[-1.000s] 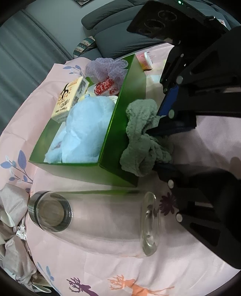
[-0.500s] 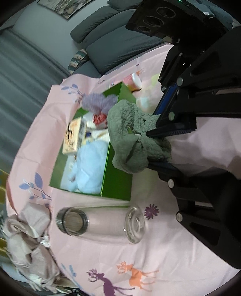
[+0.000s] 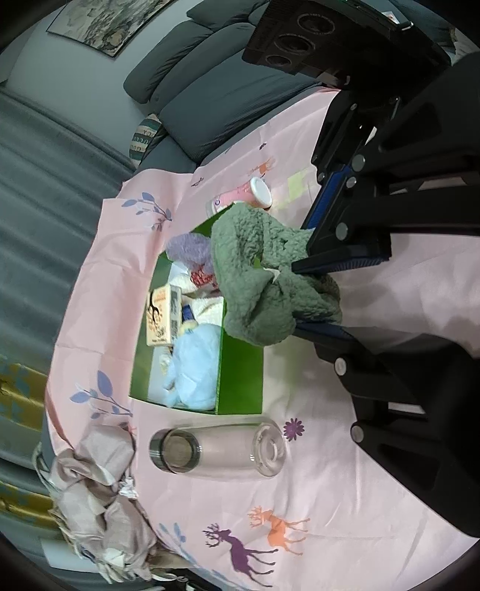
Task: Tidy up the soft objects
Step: 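Carry the green towel over the green box and lower it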
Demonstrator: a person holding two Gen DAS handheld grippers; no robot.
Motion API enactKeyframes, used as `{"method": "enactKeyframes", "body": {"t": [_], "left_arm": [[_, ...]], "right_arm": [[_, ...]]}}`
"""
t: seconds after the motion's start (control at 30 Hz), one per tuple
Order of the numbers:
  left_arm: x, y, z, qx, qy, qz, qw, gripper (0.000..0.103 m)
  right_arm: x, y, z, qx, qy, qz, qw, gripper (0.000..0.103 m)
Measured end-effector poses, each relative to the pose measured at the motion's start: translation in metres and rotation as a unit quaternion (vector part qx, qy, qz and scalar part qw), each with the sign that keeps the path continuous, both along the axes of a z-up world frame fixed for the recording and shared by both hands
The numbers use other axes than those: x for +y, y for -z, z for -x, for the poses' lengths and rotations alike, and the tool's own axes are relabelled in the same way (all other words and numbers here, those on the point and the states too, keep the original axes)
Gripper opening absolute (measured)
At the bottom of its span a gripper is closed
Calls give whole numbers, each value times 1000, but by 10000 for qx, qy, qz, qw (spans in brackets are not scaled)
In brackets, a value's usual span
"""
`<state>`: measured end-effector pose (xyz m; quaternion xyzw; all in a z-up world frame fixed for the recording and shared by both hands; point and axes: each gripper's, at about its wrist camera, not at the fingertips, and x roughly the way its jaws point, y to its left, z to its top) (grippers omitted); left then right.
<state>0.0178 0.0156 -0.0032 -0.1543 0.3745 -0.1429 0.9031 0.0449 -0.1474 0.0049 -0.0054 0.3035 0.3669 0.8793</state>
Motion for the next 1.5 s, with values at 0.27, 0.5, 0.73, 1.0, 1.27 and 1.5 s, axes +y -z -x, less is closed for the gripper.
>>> {"method": "enactKeyframes", "body": {"t": [0.27, 0.5, 0.73, 1.0, 1.27, 1.5], "left_arm": [[-13, -17, 3, -186, 129, -167, 9996, 23], [-24, -27, -1, -317, 253, -313, 9987, 23], [-31, -34, -16, -374, 424, -430, 9975, 23], [-37, -45, -46, -538, 517, -529, 9958, 23], [-37, -44, -77, -513, 501, -580, 9957, 23], [-34, -39, -106, -417, 469, -545, 9965, 23]], "right_arm": [[-15, -14, 7, -162, 54, -206, 9996, 8], [-24, -20, 9, -253, 113, -332, 9991, 8], [-31, -24, -2, -299, 205, -339, 9988, 8], [-31, -33, -32, -434, 388, -409, 9975, 8], [-28, -32, -61, -468, 444, -412, 9971, 8], [-24, -27, -89, -455, 493, -370, 9971, 8]]}}
